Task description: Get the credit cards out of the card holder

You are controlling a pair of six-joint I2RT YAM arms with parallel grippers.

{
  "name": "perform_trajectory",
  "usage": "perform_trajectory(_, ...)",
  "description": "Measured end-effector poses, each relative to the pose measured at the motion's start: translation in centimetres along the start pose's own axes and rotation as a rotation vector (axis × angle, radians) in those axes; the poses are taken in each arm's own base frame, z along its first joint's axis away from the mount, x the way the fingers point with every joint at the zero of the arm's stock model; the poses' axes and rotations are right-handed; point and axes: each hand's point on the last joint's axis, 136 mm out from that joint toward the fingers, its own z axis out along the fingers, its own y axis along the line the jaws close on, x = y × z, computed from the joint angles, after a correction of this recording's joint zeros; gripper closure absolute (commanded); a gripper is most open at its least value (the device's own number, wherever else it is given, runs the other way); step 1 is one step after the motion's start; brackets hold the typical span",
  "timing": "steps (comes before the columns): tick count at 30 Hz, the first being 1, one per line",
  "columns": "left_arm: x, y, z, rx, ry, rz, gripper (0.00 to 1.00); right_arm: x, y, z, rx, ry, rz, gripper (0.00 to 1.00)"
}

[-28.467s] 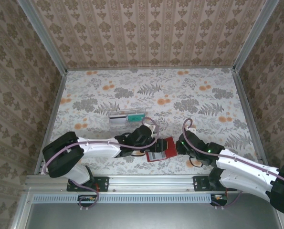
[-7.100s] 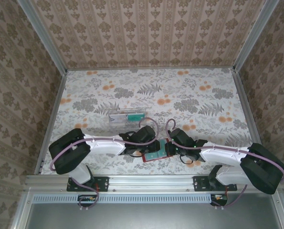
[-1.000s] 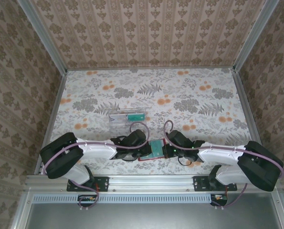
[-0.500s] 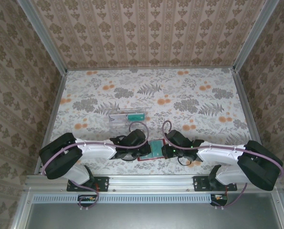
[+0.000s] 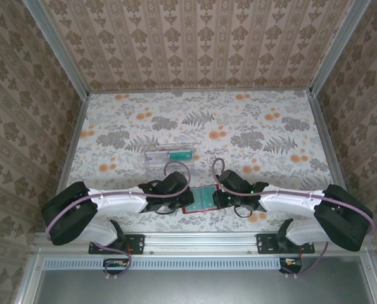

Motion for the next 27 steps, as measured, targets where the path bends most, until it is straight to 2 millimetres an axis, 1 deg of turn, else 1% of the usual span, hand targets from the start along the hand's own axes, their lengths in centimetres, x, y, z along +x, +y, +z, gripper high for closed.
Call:
perform_trajectory(3, 0.1, 0.1, 0.1, 0.001, 0.001, 0.000, 0.92, 0.1, -0.1, 0.3, 0.007, 0.010, 0.000, 0.89)
perform_trajectory(13, 0.0, 0.1, 0.1, 0.002, 0.000, 0.000, 0.92, -0.7, 0.9, 1.1, -0.016, -0.007, -0.006, 0.89)
perform_trajectory(18, 0.0, 0.1, 0.1, 0.002, -0.001, 0.000, 0.92, -0.7, 1.2, 1.2, -0.022, -0.008, -0.011, 0.89)
perform_trajectory(27, -0.6, -0.8, -1.1, 0.037, -0.041, 0.005, 0.91, -0.6, 1.3, 1.1, -0.021, -0.012, 0.002, 0.89)
